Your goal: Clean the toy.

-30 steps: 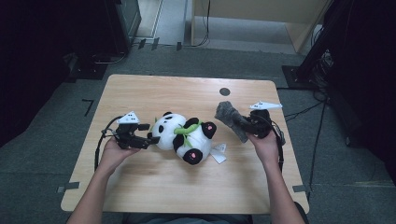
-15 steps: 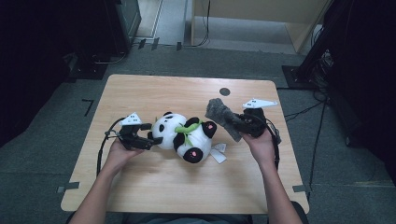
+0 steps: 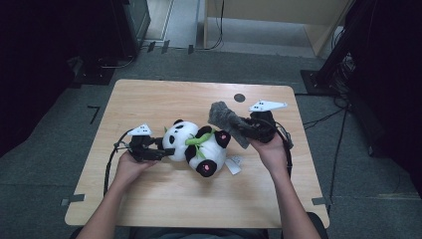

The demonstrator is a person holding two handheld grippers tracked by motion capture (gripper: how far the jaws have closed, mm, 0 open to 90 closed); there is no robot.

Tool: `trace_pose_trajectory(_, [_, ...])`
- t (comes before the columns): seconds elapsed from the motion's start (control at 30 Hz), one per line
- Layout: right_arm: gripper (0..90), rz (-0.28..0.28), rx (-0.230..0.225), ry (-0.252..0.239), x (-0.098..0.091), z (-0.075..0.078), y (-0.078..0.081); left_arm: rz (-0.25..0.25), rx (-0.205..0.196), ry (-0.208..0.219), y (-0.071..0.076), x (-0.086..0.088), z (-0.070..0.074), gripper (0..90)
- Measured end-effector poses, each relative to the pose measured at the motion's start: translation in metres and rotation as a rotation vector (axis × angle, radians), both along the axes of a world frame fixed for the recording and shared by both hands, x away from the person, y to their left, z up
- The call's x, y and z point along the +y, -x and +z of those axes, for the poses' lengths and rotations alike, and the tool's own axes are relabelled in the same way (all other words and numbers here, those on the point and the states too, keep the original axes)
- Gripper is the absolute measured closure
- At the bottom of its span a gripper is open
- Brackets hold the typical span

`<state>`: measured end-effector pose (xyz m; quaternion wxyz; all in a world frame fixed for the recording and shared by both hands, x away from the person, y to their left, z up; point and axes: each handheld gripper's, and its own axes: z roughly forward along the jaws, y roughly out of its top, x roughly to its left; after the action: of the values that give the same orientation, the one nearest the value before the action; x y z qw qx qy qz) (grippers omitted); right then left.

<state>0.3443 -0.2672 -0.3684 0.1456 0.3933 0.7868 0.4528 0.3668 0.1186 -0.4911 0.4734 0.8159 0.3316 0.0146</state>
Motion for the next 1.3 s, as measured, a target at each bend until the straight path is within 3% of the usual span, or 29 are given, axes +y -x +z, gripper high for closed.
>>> trace_pose_trajectory(0.2, [73.6,0.048,-0.020,0.005,0.018,0.013,-0.003,0.049,0.014,-0.044,0.009,-0.005,0.006,40.4])
trace_pose_trajectory(0.33, [73.8,0.097,-0.041,0.009,0.035,0.024,-0.008,0.082,0.027,-0.021,0.016,-0.005,0.005,40.0])
trace_pose_trajectory(0.5, [73.8,0.168,-0.034,-0.016,0.061,0.028,-0.018,0.108,-0.001,0.004,0.023,-0.004,0.001,37.9])
trace_pose_trajectory(0.67, [73.7,0.242,-0.013,0.004,0.091,0.018,-0.025,0.119,-0.005,0.017,0.024,-0.004,-0.001,36.9])
trace_pose_trajectory(1.0, [73.6,0.307,0.038,0.060,0.128,-0.009,-0.037,0.121,-0.008,0.025,0.026,-0.003,-0.003,33.7])
trace_pose_trajectory(1.13, [73.2,0.311,0.061,0.091,0.136,-0.024,-0.041,0.118,-0.030,0.019,0.027,-0.004,-0.004,28.5])
trace_pose_trajectory(1.3, [73.6,0.303,0.089,0.076,0.135,-0.030,-0.048,0.113,-0.025,0.016,0.028,-0.004,-0.002,20.3])
